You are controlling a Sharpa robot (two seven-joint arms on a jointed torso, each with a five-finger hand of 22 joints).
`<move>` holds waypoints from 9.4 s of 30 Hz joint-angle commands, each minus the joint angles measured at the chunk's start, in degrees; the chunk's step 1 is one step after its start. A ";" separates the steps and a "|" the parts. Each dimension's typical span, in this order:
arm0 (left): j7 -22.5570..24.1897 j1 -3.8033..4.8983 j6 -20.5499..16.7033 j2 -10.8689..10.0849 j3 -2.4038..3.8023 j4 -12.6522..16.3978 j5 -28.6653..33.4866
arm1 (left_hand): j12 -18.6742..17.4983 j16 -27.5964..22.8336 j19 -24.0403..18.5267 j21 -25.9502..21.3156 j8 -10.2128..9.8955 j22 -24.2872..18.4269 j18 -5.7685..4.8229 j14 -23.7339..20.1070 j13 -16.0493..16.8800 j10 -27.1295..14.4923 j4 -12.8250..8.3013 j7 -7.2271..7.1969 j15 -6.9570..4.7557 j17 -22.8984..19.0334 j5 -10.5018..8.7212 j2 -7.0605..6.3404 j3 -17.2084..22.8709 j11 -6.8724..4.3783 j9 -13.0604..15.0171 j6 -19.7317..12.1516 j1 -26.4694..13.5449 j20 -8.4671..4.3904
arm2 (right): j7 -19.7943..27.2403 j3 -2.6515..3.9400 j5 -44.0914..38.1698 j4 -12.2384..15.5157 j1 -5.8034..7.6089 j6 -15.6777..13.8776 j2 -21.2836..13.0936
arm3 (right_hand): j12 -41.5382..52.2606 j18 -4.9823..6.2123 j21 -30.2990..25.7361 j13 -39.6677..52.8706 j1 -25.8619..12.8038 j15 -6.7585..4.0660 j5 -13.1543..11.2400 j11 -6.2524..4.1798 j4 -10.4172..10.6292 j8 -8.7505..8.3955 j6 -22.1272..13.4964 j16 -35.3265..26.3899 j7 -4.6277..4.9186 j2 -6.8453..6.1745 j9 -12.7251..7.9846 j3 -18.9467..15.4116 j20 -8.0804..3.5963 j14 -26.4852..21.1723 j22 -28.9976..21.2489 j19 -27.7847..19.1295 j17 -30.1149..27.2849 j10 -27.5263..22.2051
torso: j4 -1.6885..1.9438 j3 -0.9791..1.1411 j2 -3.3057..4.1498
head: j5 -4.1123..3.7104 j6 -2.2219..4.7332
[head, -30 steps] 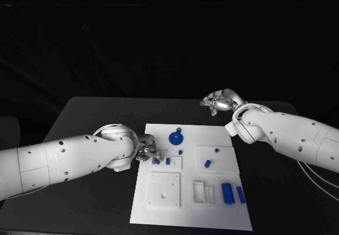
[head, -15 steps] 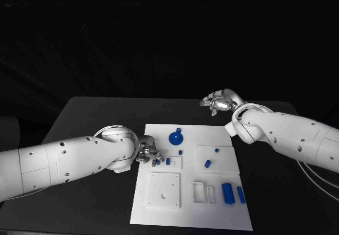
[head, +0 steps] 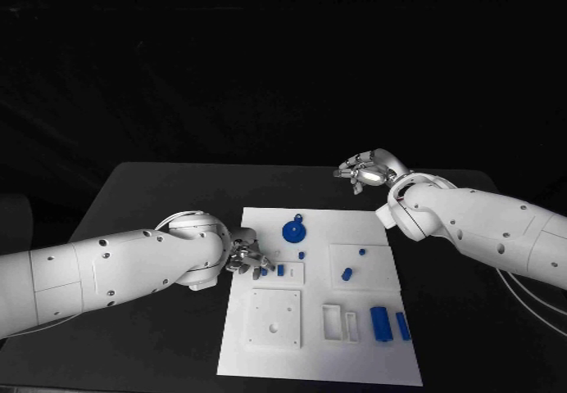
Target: Assemble the parts on the task board
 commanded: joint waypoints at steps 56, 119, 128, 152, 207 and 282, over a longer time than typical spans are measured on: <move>26.84 -0.23 -18.94 6.58 1.77 -5.17 -11.28 | -42.07 -14.83 -13.02 -13.61 -10.76 -3.56 -2.03 -15.63 -15.82 -18.67 -9.97 9.73 11.07 -8.34 2.49 -7.67 4.57 13.96 -14.50 -19.04 30.53 3.19 | 0.62 0.01 -0.04 -0.34 -0.09 0.90 0.03 | 0.33 0.82 -0.40 -0.25 -0.39 0.09 0.43 0.06 -0.26 0.36 -0.15 -0.23 0.34 0.09 -0.13 -0.22 0.07 -0.31 0.15 0.32 0.10 -0.57 | -0.01 -0.04 0.04 | -1.45 1.14; 28.07 -4.13 -12.61 13.84 0.25 -14.32 -15.72 | -48.44 -9.92 -11.26 -11.92 -9.87 -0.93 -1.20 -14.92 -14.88 -16.29 -9.43 9.41 10.58 -7.49 2.47 -5.08 0.16 13.50 -17.28 -17.83 28.47 2.72 | 0.70 0.01 0.08 0.15 -0.08 0.92 0.20 | 0.54 0.82 -0.46 -0.44 -0.38 0.08 0.46 0.04 -0.29 0.41 -0.12 -0.23 0.32 0.14 -0.15 -0.23 0.03 -0.23 0.27 0.47 0.15 -0.53 | 0.04 0.01 -0.02 | -2.00 0.30; 26.73 -4.13 -12.30 14.56 -0.13 -14.58 -18.00 | -48.75 -9.20 -10.84 -11.58 -10.12 -0.63 -1.01 -14.57 -14.69 -15.90 -9.50 9.75 10.69 -7.38 2.46 -5.21 0.04 13.63 -17.79 -18.03 28.40 2.77 | 0.70 0.01 0.08 0.16 -0.08 0.92 0.21 | 0.57 0.82 -0.48 -0.48 -0.38 0.07 0.46 0.04 -0.30 0.42 -0.12 -0.23 0.32 0.15 -0.16 -0.23 0.02 -0.23 0.29 0.49 0.16 -0.53 | 0.03 -0.01 0.00 | -2.05 0.27; 24.75 -4.15 -11.75 14.66 -0.22 -15.08 -21.64 | -47.51 -6.61 -7.72 -10.23 -8.31 0.03 -0.40 -11.27 -12.66 -10.18 -8.96 8.40 8.65 -7.40 3.30 -2.27 4.15 11.56 -18.78 -13.99 31.06 1.55 | 0.75 0.01 0.09 0.12 -0.08 1.01 0.26 | 0.63 0.82 -0.52 -0.56 -0.41 0.07 0.46 0.04 -0.31 0.43 -0.12 -0.24 0.32 0.16 -0.17 -0.24 0.02 -0.22 0.32 0.52 0.17 -0.54 | 0.01 0.00 -0.01 | -2.14 0.08; 27.72 -4.34 -17.92 4.24 5.51 -6.18 -12.56 | -48.65 -5.33 -4.30 -8.88 -7.41 0.38 -0.15 -7.58 -11.62 -6.96 -9.06 7.66 7.43 -7.70 3.39 -2.10 5.80 10.37 -19.32 -12.02 29.67 -0.20 | 0.84 0.01 0.09 -0.18 -0.09 0.79 0.06 | 0.76 0.82 -0.63 -0.74 -0.41 0.07 0.52 0.04 -0.35 0.45 -0.14 -0.28 0.32 0.18 -0.20 -0.25 0.01 -0.22 0.41 0.56 0.20 -0.58 | 0.12 -0.07 -0.07 | -1.67 1.17; 27.46 -5.55 -13.96 2.85 4.43 -7.65 -14.65 | -49.28 -5.17 -4.22 -8.78 -7.38 0.54 -0.17 -7.36 -11.48 -6.62 -9.34 7.64 7.38 -7.76 3.45 -2.07 5.89 10.33 -19.51 -11.97 29.52 -0.29 | 0.87 0.01 0.08 -0.11 -0.11 0.88 0.02 | 0.97 0.82 -0.82 -1.04 -0.39 0.08 0.55 0.05 -0.40 0.49 -0.14 -0.35 0.32 0.20 -0.24 -0.22 0.01 -0.21 0.54 0.63 0.24 -0.65 | 0.03 0.01 -0.02 | -1.55 0.42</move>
